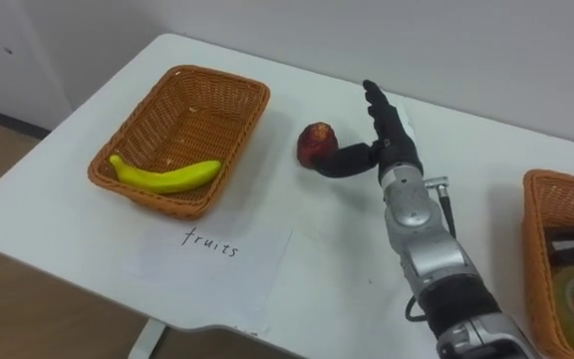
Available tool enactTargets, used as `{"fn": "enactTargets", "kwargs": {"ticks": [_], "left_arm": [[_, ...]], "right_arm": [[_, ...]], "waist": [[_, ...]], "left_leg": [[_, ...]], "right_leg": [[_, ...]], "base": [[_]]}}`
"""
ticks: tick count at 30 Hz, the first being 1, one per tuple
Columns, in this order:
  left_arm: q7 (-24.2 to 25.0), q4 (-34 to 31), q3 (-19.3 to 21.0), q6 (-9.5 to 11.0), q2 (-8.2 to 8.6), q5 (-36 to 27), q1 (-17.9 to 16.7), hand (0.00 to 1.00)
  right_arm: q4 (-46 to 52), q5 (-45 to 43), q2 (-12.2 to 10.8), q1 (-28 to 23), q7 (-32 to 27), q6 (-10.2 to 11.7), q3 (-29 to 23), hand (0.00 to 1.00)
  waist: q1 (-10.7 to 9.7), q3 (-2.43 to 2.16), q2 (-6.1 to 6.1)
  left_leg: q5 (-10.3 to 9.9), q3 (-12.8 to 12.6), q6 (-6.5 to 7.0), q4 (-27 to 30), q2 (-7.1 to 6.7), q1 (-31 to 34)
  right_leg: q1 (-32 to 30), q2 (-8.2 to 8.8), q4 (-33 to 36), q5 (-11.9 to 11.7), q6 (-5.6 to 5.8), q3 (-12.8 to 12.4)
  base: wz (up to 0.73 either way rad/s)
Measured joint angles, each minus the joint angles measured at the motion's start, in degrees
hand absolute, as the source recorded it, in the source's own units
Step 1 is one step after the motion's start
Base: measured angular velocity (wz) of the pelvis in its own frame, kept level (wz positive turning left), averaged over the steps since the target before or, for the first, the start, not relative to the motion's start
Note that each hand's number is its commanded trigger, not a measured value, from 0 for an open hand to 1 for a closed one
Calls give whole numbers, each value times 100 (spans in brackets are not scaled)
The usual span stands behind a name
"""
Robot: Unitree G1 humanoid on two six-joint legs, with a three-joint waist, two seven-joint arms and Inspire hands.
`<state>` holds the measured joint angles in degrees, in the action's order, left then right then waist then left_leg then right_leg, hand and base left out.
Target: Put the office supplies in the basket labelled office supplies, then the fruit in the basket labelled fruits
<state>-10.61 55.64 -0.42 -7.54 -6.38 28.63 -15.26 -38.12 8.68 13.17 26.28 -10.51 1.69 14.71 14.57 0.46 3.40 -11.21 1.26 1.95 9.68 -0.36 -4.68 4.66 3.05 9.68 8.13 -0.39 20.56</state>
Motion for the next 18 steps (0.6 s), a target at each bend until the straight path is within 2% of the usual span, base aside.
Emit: {"fn": "enactTargets", "kwargs": {"ticks": [11, 18], "left_arm": [[10, 0, -94, -2, -16, 1, -39, 0], [126, 5, -91, -1, -25, -11, -47, 0]], "right_arm": [[0, -75, -76, -26, 78, 0, 39, 0], [-1, -482, -171, -41, 77, 0, 41, 0]], "waist": [[23, -10, 79], [23, -8, 86]], "left_leg": [[-1, -22, 0, -7, -2, 14], [2, -26, 1, 0, 0, 3]], "right_leg": [[-24, -18, 2, 0, 0, -2], [-42, 4, 1, 0, 0, -5]], "base": [[0], [0]]}}
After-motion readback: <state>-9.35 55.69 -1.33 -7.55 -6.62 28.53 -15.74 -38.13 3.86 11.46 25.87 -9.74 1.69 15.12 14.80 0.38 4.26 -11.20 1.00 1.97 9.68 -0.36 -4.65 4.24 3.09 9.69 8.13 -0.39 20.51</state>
